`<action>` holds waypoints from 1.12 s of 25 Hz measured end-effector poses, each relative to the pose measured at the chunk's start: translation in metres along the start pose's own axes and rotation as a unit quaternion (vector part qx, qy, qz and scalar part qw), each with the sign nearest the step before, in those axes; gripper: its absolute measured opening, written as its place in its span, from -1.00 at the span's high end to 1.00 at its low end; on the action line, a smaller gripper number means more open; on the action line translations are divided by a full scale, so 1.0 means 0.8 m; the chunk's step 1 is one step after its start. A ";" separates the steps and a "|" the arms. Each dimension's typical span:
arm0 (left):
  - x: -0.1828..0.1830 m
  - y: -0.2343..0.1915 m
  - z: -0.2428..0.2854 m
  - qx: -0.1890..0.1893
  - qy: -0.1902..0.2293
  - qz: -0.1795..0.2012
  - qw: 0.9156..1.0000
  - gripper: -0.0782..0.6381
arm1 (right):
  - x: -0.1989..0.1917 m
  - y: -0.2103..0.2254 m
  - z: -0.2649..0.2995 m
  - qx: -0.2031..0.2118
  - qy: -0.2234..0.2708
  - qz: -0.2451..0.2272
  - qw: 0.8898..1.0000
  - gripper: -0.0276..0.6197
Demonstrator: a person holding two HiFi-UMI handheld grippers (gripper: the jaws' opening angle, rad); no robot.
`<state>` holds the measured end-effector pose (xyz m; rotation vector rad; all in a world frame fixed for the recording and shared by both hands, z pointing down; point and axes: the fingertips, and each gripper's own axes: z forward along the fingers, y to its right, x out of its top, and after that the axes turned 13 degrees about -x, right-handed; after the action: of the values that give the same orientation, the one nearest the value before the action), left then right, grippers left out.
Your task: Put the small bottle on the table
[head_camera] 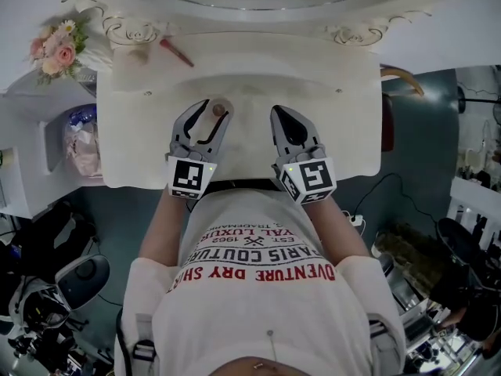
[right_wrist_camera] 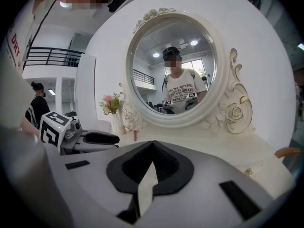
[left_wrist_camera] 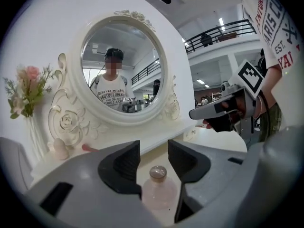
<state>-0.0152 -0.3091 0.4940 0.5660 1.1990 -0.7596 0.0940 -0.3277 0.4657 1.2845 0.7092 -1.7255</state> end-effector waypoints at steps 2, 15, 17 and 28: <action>0.020 0.005 -0.014 -0.012 0.013 0.009 1.000 0.29 | 0.009 -0.006 -0.007 -0.005 0.006 -0.002 1.000 0.92; 0.100 -0.002 -0.102 -0.006 0.043 0.022 0.999 0.75 | 0.071 -0.057 -0.048 0.004 0.063 -0.025 0.998 0.92; 0.109 -0.005 -0.115 -0.005 0.048 0.018 0.999 0.76 | 0.083 -0.063 -0.053 0.005 0.077 -0.036 0.996 0.92; 0.140 -0.016 -0.169 0.018 0.089 0.012 0.996 0.76 | 0.117 -0.095 -0.074 0.049 0.116 -0.063 0.990 0.92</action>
<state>-0.0874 -0.2412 0.3489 0.6880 1.3415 -0.7240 0.0442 -0.2700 0.3550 1.5565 0.8636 -1.7463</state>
